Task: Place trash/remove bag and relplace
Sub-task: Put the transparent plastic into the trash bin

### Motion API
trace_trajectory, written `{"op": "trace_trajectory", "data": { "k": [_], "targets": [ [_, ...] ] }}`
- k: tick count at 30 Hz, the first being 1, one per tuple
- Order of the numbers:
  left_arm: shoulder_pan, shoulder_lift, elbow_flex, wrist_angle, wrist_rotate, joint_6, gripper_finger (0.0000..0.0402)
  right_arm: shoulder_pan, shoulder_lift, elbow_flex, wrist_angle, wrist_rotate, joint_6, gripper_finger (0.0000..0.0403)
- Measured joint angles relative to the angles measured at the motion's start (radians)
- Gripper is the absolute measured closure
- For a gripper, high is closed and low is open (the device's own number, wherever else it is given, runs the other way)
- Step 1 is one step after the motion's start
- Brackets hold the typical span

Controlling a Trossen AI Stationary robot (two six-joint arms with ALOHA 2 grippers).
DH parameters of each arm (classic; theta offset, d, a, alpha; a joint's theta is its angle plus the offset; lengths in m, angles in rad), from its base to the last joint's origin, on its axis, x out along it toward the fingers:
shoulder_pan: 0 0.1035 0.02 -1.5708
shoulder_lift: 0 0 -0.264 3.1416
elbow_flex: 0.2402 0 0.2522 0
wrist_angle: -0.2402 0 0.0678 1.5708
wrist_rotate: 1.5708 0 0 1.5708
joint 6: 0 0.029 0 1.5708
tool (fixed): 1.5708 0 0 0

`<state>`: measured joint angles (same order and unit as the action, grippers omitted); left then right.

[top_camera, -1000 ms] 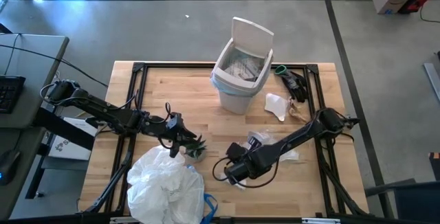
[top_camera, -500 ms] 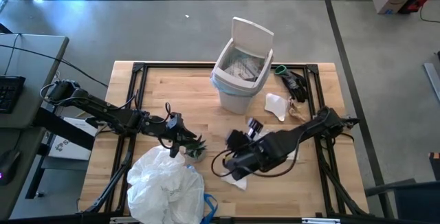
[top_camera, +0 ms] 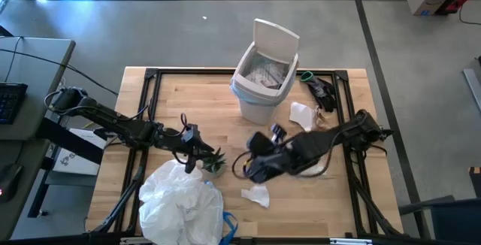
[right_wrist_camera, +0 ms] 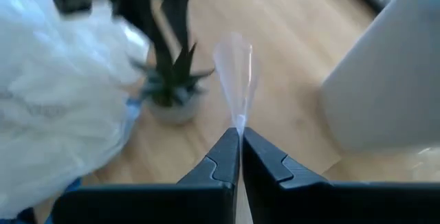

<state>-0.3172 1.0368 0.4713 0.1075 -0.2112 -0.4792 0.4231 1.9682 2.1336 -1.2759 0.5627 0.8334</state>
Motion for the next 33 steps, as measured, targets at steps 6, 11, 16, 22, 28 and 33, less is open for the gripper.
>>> {"op": "trace_trajectory", "data": {
  "k": [6, 11, 16, 22, 28, 33],
  "targets": [
    [-0.004, 0.005, -0.001, 0.008, -0.009, 0.0, 0.0321, 0.014, 0.002, -0.317, 0.301, -0.067, 0.055, 0.0403],
    [-0.004, 0.005, -0.001, 0.009, -0.006, -0.011, 0.0321, -0.009, 0.003, -0.557, 0.604, -0.12, 0.044, 0.0403],
    [-0.008, 0.005, -0.001, 0.008, -0.003, -0.023, 0.0321, -0.034, 0.003, -0.686, 0.643, -0.104, 0.086, 0.0403],
    [-0.013, 0.005, -0.001, -0.005, -0.005, -0.025, 0.0321, -0.037, 0.003, -0.696, 0.692, -0.107, 0.05, 0.0403],
    [-0.003, 0.005, -0.001, -0.004, -0.011, -0.017, 0.0321, -0.052, 0.003, -0.696, 0.69, -0.156, 0.049, 0.0402],
    [-0.004, 0.005, -0.001, -0.004, -0.012, -0.017, 0.0321, -0.05, 0.003, -0.696, 0.69, -0.163, 0.038, 0.0386]
  ]
}}
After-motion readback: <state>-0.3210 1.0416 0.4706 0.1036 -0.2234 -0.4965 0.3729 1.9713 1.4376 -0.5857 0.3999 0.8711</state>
